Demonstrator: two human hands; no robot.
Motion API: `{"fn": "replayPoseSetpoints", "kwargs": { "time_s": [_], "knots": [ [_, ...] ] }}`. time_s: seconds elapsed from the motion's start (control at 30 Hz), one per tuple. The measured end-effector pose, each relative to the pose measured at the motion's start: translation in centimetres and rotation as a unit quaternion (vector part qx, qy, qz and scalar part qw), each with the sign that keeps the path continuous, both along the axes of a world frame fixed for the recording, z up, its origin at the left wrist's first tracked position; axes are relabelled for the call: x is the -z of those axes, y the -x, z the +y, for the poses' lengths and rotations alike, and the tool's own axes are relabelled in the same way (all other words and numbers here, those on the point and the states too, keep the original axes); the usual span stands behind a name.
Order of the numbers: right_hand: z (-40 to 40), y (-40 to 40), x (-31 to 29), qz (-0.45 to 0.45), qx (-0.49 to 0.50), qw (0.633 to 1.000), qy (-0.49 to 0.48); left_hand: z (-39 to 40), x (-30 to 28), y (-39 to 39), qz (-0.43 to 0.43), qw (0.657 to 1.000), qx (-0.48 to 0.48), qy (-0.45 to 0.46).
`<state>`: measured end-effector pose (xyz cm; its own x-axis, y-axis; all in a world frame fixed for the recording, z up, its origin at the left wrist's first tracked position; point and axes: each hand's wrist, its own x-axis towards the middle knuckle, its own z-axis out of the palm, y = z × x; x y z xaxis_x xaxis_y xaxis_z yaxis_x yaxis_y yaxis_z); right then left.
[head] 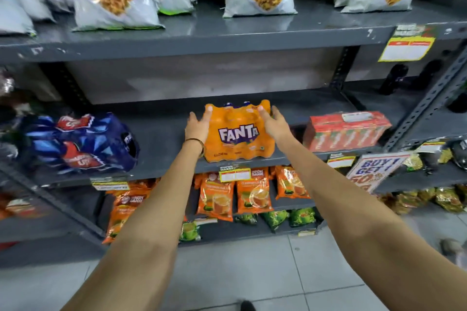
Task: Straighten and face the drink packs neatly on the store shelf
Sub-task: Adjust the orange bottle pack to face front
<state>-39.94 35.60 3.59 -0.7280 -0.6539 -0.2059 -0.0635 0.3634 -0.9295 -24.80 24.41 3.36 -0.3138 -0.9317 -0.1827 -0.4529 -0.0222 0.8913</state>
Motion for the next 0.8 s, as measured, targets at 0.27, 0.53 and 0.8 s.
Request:
{"fn": "replayPoseSetpoints", "kwargs": {
  "time_s": [0.27,0.53,0.8],
  "knots": [
    [-1.1,1.5,0.5,-0.053,0.021,0.997,-0.05,-0.7,1.5,1.2,0.014,0.995,0.062,-0.071],
    [-1.1,1.4,1.6,-0.091,0.036,0.994,-0.048,-1.1,2.4,1.6,-0.027,0.999,0.045,-0.011],
    [-1.1,1.0,1.3,-0.103,0.036,0.993,-0.042,-1.5,2.5,1.3,-0.02,0.999,0.039,-0.003]
  ]
}}
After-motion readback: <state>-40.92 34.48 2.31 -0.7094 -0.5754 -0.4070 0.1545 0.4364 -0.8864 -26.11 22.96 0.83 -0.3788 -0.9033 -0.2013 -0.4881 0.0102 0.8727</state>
